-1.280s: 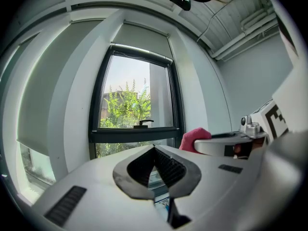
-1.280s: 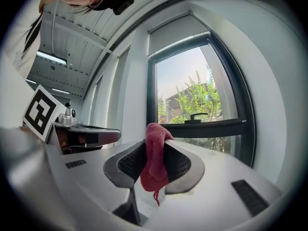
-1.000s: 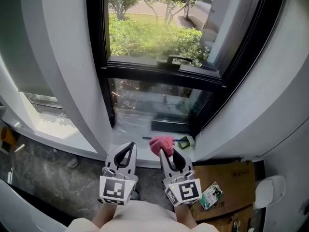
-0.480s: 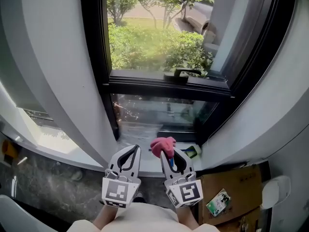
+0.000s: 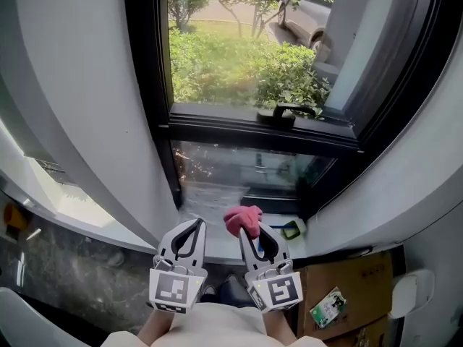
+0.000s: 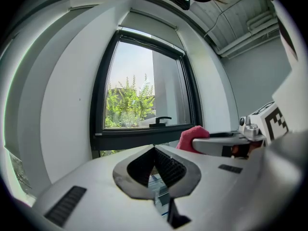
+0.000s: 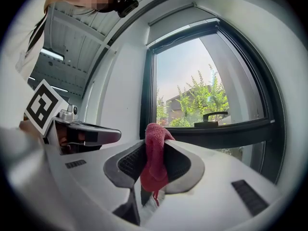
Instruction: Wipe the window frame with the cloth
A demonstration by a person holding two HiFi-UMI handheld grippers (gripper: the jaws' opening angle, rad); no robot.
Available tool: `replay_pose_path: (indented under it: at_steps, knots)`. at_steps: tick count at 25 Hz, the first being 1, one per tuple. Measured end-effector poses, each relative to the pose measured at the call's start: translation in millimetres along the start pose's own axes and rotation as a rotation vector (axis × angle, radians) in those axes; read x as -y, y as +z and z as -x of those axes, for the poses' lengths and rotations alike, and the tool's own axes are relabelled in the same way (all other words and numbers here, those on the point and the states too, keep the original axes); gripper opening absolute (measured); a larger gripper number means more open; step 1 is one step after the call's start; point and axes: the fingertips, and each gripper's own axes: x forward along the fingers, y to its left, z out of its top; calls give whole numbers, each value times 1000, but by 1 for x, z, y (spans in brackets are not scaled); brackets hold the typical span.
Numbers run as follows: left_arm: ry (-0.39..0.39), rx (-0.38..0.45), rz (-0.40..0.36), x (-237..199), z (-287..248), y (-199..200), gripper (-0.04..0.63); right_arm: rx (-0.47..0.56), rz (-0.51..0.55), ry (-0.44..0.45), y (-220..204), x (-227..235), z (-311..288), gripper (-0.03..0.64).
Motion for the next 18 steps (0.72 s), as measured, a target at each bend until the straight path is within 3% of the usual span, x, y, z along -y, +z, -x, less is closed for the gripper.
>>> replay_pose_path:
  at_steps: [18]
  knots:
    - [70, 13, -7, -5, -88, 18, 8, 32, 24, 57, 12, 79, -57, 100]
